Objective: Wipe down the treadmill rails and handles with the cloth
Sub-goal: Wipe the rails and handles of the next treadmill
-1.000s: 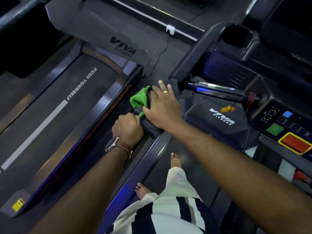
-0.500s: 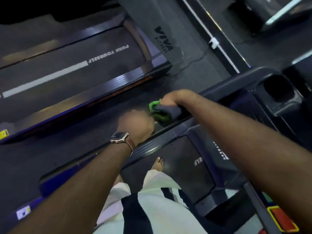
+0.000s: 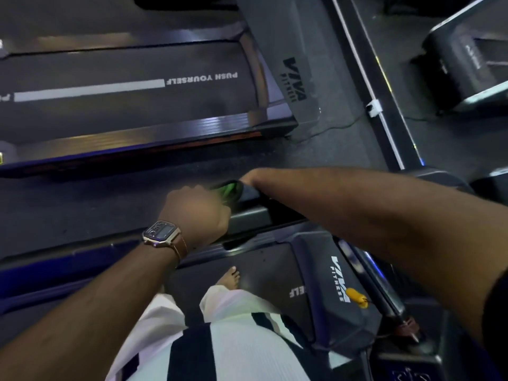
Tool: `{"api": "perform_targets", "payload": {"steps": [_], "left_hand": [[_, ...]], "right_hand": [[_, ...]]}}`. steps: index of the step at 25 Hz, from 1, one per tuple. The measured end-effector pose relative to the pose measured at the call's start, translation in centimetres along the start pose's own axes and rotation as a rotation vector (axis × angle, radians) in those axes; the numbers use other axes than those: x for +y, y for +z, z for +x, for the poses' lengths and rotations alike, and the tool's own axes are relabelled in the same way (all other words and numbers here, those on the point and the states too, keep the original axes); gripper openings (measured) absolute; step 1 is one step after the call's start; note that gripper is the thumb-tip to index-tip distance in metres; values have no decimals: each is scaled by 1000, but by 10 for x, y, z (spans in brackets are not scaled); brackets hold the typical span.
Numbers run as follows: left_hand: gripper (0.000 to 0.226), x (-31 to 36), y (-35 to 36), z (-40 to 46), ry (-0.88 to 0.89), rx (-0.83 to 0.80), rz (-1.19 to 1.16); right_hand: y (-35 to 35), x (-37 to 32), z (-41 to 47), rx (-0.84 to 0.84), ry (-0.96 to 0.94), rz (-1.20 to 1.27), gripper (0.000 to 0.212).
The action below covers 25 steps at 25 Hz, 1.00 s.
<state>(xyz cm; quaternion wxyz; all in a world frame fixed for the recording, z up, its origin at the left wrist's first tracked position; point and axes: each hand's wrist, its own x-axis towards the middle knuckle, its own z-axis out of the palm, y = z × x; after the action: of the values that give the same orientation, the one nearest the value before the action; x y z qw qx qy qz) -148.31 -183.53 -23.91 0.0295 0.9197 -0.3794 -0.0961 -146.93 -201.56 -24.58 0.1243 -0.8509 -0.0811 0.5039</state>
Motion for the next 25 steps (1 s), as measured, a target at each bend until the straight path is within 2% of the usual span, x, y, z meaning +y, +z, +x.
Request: {"api": "perform_targets", "payload": {"steps": [3,4,6,7,8,10,11,12,14,15,18,19,20,21,23,24,25], "left_hand": [[43,-1,3,-3,-46,17,-33],[40,-2,5,-3,-51,28,-62],[37,-4,10,-1,-54,52,-98],[38,-4,12,2,-51,46,-108],[39,-5,14,4,-51,33,-121],[45,-11,21,9,-38,-20,-207],[50,-12,20,12,-15,-58,-301],[53,-13,21,15,27,-101,-403],[48,-14,20,19,92,-237,-563],[43,-14,21,21,95,-290,-600],[43,-22,22,21,39,-321,-613],[49,-24,22,21,46,-321,-593],[55,-25,21,20,85,-338,-587],[56,-24,18,20,114,-363,-613],[47,-18,12,23,60,-469,-662],[41,-16,11,26,52,-533,-631],[38,-15,12,30,10,-582,-686]], "right_hand": [[1,-21,-20,109,53,189,21],[1,-17,-25,202,93,141,27],[15,-15,-35,486,276,118,43],[34,-21,-44,703,314,113,45],[55,-32,-49,902,312,84,45],[97,-34,-59,1118,189,44,48],[104,-21,-68,1118,148,-10,50],[102,-6,-70,1136,201,-14,50],[92,0,-66,1181,465,92,44],[88,-11,-64,1155,531,156,43],[116,-29,-56,1277,248,90,50],[122,-16,-69,1243,203,41,53],[124,5,-77,1268,273,3,53],[121,20,-82,1309,429,42,52],[115,17,-78,1318,709,269,53],[116,2,-66,1321,683,290,58],[122,-11,-53,1341,580,246,65]]}}
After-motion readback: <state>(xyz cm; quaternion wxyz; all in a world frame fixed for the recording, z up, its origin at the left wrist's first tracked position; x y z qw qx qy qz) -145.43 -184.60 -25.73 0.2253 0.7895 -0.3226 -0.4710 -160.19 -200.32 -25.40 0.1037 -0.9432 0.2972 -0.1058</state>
